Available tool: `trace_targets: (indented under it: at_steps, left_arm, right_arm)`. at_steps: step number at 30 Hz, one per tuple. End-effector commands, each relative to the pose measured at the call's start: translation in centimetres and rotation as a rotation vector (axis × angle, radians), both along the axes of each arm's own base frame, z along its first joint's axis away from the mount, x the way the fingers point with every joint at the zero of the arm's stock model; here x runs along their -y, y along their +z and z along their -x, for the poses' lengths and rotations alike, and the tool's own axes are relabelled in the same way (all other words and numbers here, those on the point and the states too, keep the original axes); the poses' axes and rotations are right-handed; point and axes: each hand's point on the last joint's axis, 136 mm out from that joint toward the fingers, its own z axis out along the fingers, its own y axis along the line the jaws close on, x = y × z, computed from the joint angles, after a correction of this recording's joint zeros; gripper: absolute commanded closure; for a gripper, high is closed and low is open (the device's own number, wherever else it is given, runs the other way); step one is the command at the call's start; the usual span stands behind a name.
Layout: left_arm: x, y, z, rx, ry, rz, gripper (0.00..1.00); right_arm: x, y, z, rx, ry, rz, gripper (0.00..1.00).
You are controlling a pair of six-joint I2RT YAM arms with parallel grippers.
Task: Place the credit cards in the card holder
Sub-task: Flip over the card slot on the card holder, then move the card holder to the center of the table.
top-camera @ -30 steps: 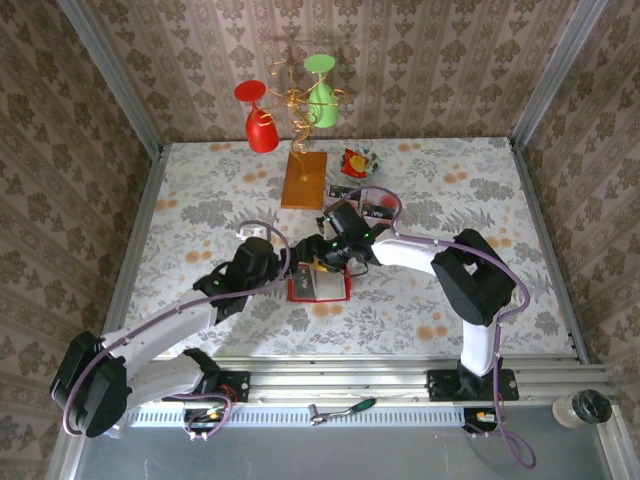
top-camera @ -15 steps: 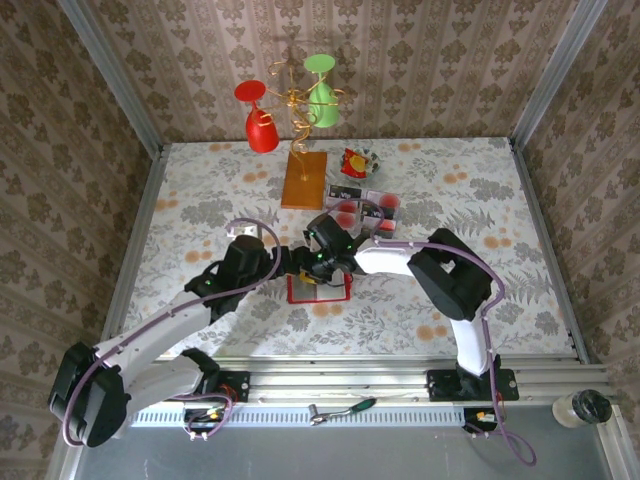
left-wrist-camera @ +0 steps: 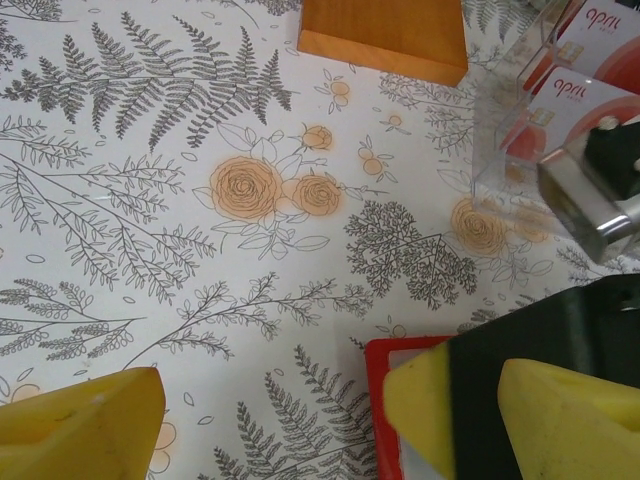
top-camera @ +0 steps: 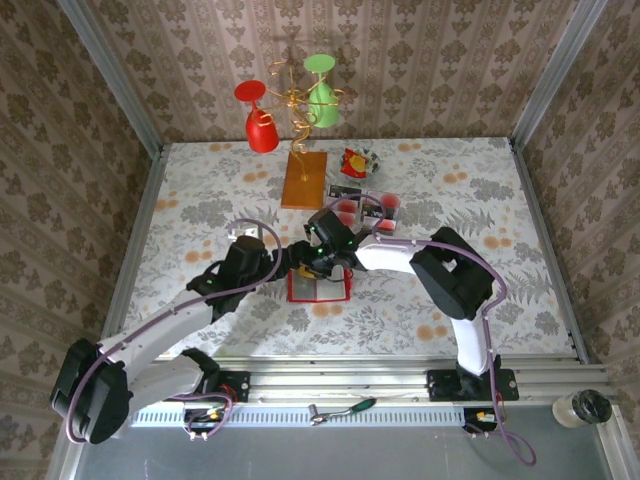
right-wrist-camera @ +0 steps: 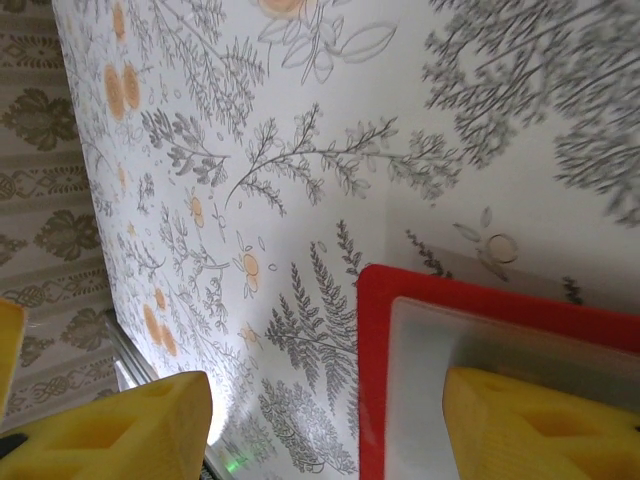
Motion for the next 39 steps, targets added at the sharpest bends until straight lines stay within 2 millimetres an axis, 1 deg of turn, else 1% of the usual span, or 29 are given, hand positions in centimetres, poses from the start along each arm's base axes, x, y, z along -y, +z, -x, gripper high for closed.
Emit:
trace_targets:
  at_steps: [1, 3, 6, 7, 9, 11, 13, 14, 17, 19, 20, 22, 25, 28, 30, 32, 34, 35, 39]
  left_arm:
    - [0.2, -0.2, -0.1, -0.014, -0.007, 0.005, 0.12]
    - [0.3, -0.3, -0.1, -0.019, -0.012, 0.003, 0.12]
    - [0.6, -0.5, -0.2, -0.028, -0.024, 0.0, 0.12]
    - [0.8, -0.7, -0.2, -0.034, -0.029, -0.002, 0.12]
    - [1.1, -1.1, -0.2, -0.044, -0.044, -0.017, 0.12]
    - [1.3, -1.8, 0.0, -0.059, -0.056, -0.044, 0.12]
    - [1.6, -2.2, 0.1, -0.068, -0.064, -0.056, 0.12]
    - [1.8, -2.4, 0.1, -0.069, -0.07, -0.057, 0.12]
    - [2.2, -2.8, 0.3, -0.075, -0.077, -0.061, 0.11]
    - [2.5, -3.0, 0.3, -0.08, -0.083, -0.066, 0.1]
    - [2.6, -3.1, 0.3, -0.083, -0.088, -0.071, 0.1]
    - [2.8, -3.3, 0.1, -0.087, -0.091, -0.078, 0.09]
    - [3.2, -3.5, -0.1, -0.093, -0.1, -0.089, 0.09]
    - [3.5, -3.8, -0.2, -0.105, -0.11, -0.105, 0.09]
    - [3.8, -3.8, -0.2, -0.106, -0.117, -0.109, 0.08]
    - [4.1, -3.7, -0.3, -0.107, -0.122, -0.111, 0.08]
    - [4.3, -3.8, -0.3, -0.108, -0.126, -0.115, 0.08]
    - [4.4, -3.7, -0.3, -0.108, -0.128, -0.116, 0.08]
    - [4.8, -3.9, -0.3, -0.11, -0.133, -0.115, 0.08]
  right_arm:
    - [1.4, 3.6, -1.1, 0.062, -0.025, -0.036, 0.36]
    - [2.4, 4.1, -1.4, 0.07, -0.043, -0.039, 0.36]
    - [4.5, 4.7, -1.7, 0.094, -0.075, -0.022, 0.37]
    - [5.5, 4.7, -1.7, 0.105, -0.083, 0.003, 0.38]
    - [7.7, 4.6, -1.4, 0.128, -0.095, 0.08, 0.38]
    - [10.4, 4.4, -0.9, 0.158, -0.093, 0.196, 0.38]
    - [12.5, 4.2, -0.3, 0.19, -0.081, 0.304, 0.38]
    - [13.8, 3.9, 0.1, 0.203, -0.075, 0.369, 0.38]
    - [16.4, 2.7, 1.0, 0.216, -0.052, 0.51, 0.37]
    - [17.0, 1.7, 1.6, 0.207, -0.027, 0.549, 0.36]
    - [17.0, 1.1, 1.8, 0.197, -0.011, 0.559, 0.36]
    - [16.6, 0.2, 2.2, 0.182, 0.015, 0.563, 0.36]
    - [16.3, -1.2, 2.2, 0.164, 0.028, 0.571, 0.4]
    - [16.6, -2.2, 1.9, 0.159, 0.019, 0.593, 0.5]
    - [17.1, -2.6, 1.6, 0.153, 0.003, 0.596, 0.66]
    - [17.7, -2.8, 1.6, 0.147, -0.008, 0.596, 0.85]
    - [18.3, -2.9, 1.7, 0.146, -0.015, 0.597, 0.97]
    - [18.7, -2.8, 1.8, 0.146, -0.019, 0.6, 1.0]
    - [20.1, -2.6, 2.1, 0.145, -0.044, 0.604, 1.0]
